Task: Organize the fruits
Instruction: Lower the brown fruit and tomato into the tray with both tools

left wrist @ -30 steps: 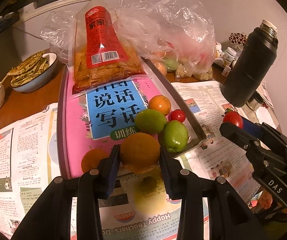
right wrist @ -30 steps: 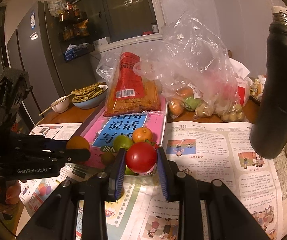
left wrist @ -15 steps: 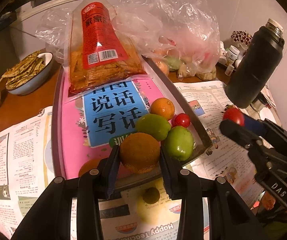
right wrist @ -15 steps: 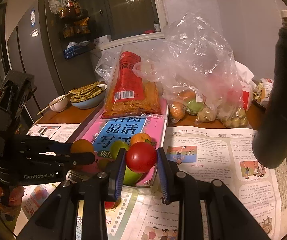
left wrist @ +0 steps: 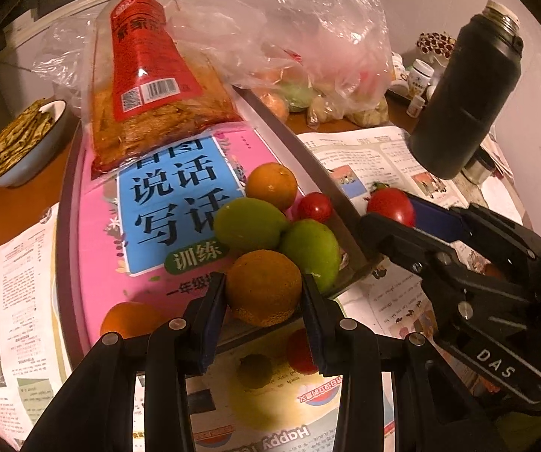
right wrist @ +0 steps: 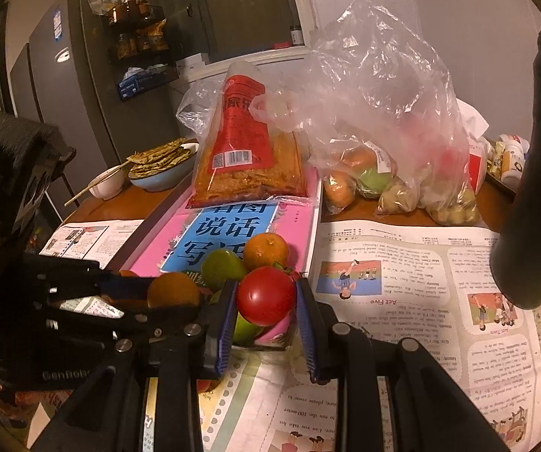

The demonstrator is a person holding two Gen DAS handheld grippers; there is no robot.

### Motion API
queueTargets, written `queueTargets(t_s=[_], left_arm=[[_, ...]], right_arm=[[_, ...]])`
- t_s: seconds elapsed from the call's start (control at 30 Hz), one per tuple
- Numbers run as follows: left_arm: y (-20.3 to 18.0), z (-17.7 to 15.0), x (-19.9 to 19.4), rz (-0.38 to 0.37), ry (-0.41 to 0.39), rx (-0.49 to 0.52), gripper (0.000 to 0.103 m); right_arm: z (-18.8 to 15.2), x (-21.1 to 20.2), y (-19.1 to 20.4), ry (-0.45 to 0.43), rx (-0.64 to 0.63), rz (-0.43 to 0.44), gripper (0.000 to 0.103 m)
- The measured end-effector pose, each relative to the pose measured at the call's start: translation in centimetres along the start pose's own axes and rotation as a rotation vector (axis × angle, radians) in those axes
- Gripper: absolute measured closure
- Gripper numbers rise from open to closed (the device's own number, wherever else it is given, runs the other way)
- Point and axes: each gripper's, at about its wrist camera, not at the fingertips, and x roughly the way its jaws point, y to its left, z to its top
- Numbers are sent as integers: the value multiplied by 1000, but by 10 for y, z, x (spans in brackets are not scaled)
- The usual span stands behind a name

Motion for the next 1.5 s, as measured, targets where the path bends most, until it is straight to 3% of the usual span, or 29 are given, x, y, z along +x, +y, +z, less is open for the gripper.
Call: queueTargets(t_s=[0.9,1.33,1.5], left_arm=[[6,0,4,-3,11,-18,63],[7,-1,5,7,11,-29,63],[6,-2,4,18,8,-32,63]], right_arm=[[13,44,-3,43,-25,18,72],[10,45,-6,58,-1,35,72],[8,38,-10,54,29,57,66]])
